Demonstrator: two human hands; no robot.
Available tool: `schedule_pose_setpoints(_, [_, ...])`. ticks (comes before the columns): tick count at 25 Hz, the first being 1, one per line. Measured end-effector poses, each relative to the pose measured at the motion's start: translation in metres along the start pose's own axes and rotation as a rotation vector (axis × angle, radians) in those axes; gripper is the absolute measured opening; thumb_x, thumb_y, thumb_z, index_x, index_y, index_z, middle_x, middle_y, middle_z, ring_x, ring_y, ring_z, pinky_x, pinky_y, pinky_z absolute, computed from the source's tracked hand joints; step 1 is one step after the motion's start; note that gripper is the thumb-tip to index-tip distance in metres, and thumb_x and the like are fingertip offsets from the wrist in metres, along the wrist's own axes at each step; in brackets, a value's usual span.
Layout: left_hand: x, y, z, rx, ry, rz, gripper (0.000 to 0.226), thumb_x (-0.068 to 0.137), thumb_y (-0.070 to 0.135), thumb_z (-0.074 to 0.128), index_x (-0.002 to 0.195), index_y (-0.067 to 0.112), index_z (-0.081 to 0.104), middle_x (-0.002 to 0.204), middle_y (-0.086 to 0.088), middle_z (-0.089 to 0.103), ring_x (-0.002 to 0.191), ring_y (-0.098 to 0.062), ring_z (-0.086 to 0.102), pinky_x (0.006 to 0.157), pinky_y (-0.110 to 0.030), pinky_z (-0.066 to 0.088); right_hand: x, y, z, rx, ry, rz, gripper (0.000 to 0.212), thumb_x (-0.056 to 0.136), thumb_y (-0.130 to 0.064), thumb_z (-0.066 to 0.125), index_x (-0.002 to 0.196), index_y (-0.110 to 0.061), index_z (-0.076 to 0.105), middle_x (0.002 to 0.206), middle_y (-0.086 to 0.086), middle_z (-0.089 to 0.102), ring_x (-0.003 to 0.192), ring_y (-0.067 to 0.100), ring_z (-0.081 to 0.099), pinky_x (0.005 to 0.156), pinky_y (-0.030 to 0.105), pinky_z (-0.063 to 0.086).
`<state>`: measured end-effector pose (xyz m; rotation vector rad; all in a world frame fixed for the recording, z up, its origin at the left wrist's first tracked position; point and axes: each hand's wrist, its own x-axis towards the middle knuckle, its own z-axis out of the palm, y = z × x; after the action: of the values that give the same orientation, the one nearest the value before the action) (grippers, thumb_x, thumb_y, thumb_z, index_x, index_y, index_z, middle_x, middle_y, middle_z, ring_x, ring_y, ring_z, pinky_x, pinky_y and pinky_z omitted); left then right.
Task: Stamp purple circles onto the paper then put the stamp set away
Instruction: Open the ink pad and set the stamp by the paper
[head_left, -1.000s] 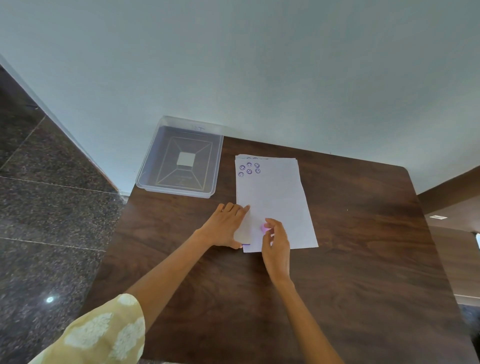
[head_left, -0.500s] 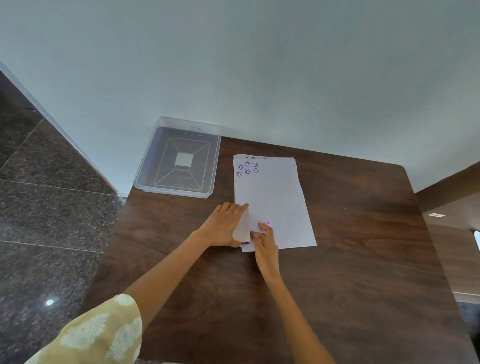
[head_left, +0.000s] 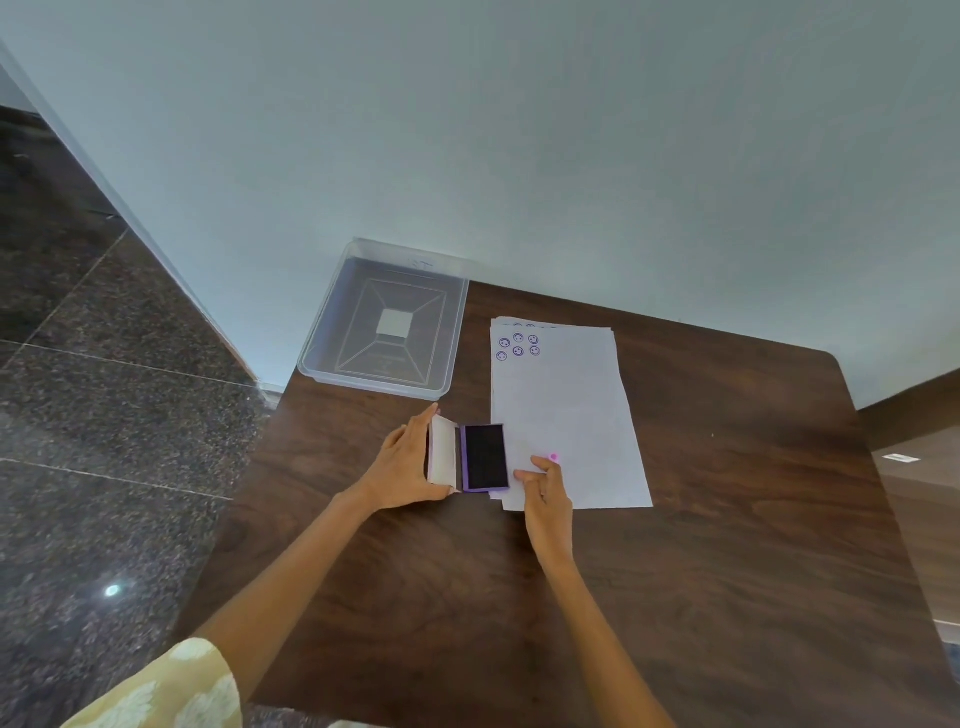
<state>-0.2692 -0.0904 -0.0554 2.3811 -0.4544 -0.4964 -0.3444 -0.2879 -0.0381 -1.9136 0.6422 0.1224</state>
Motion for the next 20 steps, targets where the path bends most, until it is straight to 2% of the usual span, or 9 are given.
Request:
schedule_pose_setpoints(3, [-0.004,-0.012,-0.005,0.177,0.042,-0.010,0.110,0.067,0.054,0.073,0.144,0.015,0.006,0.153,-0.008,0.023,0.140,-0.022,0.022,0.116,-0.040,-0.002,0.000,0.001,0.001,-0.031,0.003,-0.018,0.024,0.096,-0.016,0.041,0.118,-0.008,0.049,0.128,0.008,0.053,0.106,0.021,0.054,0.101,0.037,0.042])
schedule_pose_setpoints(5, [-0.005,-0.017,-0.010,0.262,0.035,-0.048,0.111,0.066,0.060,0.070,0.144,0.014,0.006,0.154,-0.009,0.020,0.142,-0.023,0.016,0.116,-0.043,-0.004,-0.001,0.005,0.002,-0.021,0.036,-0.028,0.020,0.096,-0.016,0.042,0.112,-0.009,0.051,0.121,0.008,0.057,0.096,0.015,0.054,0.097,0.035,0.045])
schedule_pose_setpoints(8, [-0.004,-0.022,-0.016,0.356,0.005,-0.108,0.112,0.066,0.064,0.068,0.144,0.013,0.007,0.156,-0.008,0.012,0.144,-0.026,0.007,0.116,-0.047,-0.002,-0.006,0.011,0.001,0.002,0.189,-0.047,0.007,0.092,-0.015,0.050,0.098,-0.019,0.049,0.101,0.004,0.058,0.087,0.017,0.058,0.084,0.035,0.052])
schedule_pose_setpoints(11, [-0.004,-0.023,-0.016,0.422,-0.051,-0.144,0.111,0.069,0.065,0.065,0.145,0.012,0.005,0.157,-0.008,0.006,0.144,-0.028,0.002,0.116,-0.050,-0.001,-0.002,0.010,-0.007,-0.018,0.324,-0.137,0.020,0.086,-0.019,0.060,0.101,-0.021,0.048,0.105,-0.003,0.047,0.083,0.014,0.054,0.075,0.034,0.055])
schedule_pose_setpoints(14, [-0.005,-0.021,-0.017,0.441,-0.071,-0.145,0.112,0.069,0.067,0.063,0.146,0.012,0.002,0.157,-0.008,0.005,0.144,-0.028,0.001,0.115,-0.051,-0.002,0.013,0.003,-0.016,-0.091,0.259,-0.180,0.038,0.081,-0.024,0.067,0.114,-0.019,0.048,0.116,-0.005,0.043,0.095,0.013,0.052,0.078,0.030,0.051])
schedule_pose_setpoints(17, [-0.007,-0.010,-0.014,0.380,0.048,-0.084,0.101,0.073,0.065,0.060,0.145,0.015,0.011,0.155,-0.007,0.016,0.143,-0.026,0.011,0.116,-0.048,0.004,0.025,0.000,-0.020,-0.219,0.171,-0.175,0.030,0.085,-0.022,0.063,0.112,-0.014,0.055,0.118,0.006,0.056,0.104,0.022,0.055,0.084,0.031,0.049])
schedule_pose_setpoints(20, [-0.006,0.012,-0.005,0.237,0.295,0.059,0.069,0.080,0.050,0.063,0.136,0.017,0.039,0.141,-0.008,0.044,0.131,-0.025,0.038,0.111,-0.041,0.024,0.027,-0.004,-0.021,-0.123,0.182,-0.156,0.024,0.085,-0.021,0.063,0.107,-0.014,0.058,0.104,0.006,0.065,0.092,0.018,0.060,0.078,0.020,0.045])
